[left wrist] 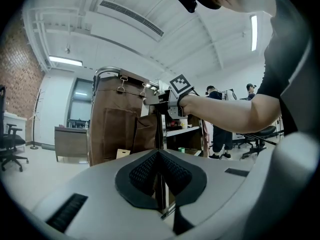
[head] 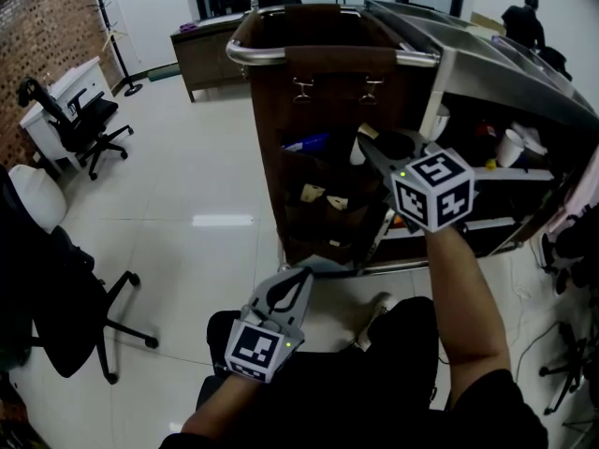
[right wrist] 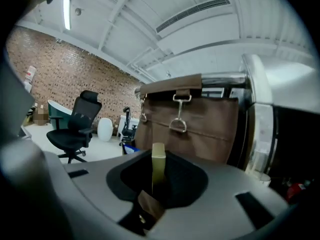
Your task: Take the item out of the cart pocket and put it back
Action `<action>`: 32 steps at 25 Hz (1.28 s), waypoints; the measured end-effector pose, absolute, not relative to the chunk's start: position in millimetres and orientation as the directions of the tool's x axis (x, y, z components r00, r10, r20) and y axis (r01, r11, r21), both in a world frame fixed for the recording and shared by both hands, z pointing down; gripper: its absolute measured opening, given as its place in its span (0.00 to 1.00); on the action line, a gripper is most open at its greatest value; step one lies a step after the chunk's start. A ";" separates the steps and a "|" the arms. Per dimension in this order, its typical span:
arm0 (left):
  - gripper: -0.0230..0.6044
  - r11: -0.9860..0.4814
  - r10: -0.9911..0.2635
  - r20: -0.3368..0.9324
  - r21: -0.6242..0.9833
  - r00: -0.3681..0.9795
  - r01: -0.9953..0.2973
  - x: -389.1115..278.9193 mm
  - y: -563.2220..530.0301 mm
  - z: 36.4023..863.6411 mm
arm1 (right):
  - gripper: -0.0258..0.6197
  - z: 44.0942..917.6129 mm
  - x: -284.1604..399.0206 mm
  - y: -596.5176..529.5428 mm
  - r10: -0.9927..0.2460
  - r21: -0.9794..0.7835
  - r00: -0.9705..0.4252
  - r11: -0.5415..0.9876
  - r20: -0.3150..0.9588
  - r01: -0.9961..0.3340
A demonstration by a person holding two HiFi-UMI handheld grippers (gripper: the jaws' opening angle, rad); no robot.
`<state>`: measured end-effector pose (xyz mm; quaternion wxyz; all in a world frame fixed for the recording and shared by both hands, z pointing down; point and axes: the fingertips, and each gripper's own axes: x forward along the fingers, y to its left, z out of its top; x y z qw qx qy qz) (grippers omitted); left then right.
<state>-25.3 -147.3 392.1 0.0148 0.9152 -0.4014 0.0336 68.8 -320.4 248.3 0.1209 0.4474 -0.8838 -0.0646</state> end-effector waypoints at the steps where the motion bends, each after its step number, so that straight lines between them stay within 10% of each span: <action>1: 0.04 -0.677 -0.734 0.075 -0.001 0.675 -0.736 -25.6 -147.5 393.5 | 0.19 255.9 67.0 -321.8 -0.806 0.230 -0.566 0.592 0.173 -0.773; 32: 0.04 -0.684 -0.728 0.075 -0.008 0.681 -0.730 -23.3 -142.2 388.9 | 0.30 232.8 66.9 -292.2 -0.804 0.202 -0.591 0.590 0.065 -0.781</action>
